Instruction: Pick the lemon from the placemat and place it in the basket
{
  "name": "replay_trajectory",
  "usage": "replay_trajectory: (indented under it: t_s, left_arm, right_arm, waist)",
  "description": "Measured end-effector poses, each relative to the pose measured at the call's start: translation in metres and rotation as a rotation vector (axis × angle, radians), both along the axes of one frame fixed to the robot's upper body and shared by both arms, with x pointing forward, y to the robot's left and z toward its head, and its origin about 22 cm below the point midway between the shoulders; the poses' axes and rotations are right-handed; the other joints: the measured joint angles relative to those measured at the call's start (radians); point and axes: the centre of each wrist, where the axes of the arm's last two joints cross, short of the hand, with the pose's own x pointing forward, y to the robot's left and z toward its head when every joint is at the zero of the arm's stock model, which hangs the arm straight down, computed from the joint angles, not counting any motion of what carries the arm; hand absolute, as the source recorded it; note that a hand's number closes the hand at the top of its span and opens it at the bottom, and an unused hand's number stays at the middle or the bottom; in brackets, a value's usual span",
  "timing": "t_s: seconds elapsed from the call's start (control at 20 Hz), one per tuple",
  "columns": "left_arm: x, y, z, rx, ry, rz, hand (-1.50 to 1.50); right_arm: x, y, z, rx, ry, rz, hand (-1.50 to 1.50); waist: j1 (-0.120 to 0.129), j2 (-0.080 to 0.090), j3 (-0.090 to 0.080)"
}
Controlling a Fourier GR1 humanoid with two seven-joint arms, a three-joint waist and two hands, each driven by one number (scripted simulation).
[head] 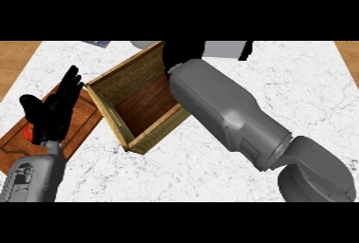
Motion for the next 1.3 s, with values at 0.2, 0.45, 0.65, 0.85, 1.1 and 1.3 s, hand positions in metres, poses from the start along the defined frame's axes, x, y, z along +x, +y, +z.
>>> replay_trajectory:
  t_s: [0.2, 0.45, 0.65, 0.85, 1.1, 1.3]
  left_arm:
    - [-0.003, 0.001, -0.005, -0.001, 0.002, 0.007, 0.00]
    - [-0.003, 0.001, -0.004, -0.006, 0.008, 0.013, 0.00]
    - [-0.006, 0.005, -0.008, -0.006, 0.016, 0.022, 0.00]
    - [-0.011, 0.012, -0.010, -0.002, 0.020, 0.042, 0.00]
    - [-0.017, 0.023, -0.010, -0.008, 0.034, 0.075, 0.00]
    - [-0.022, 0.030, -0.012, -0.004, 0.038, 0.097, 0.00]
  right_arm:
    - [-0.001, 0.000, 0.000, 0.062, -0.063, -0.006, -1.50]
    - [-0.002, 0.008, 0.019, 0.214, -0.197, 0.006, -1.50]
    - [-0.003, 0.012, 0.031, 0.356, -0.306, -0.011, -1.50]
    - [0.001, 0.007, 0.048, 0.488, -0.389, -0.057, -1.50]
    - [0.002, -0.003, 0.055, 0.644, -0.442, -0.109, -1.50]
    - [-0.003, -0.017, 0.043, 0.738, -0.444, -0.128, -1.50]
  waist:
    - [-0.001, -0.001, 0.000]
    - [-0.014, -0.005, 0.001]
    - [-0.023, -0.009, 0.001]
    - [-0.044, -0.017, 0.002]
    - [-0.075, -0.028, 0.003]
    - [-0.102, -0.036, 0.004]
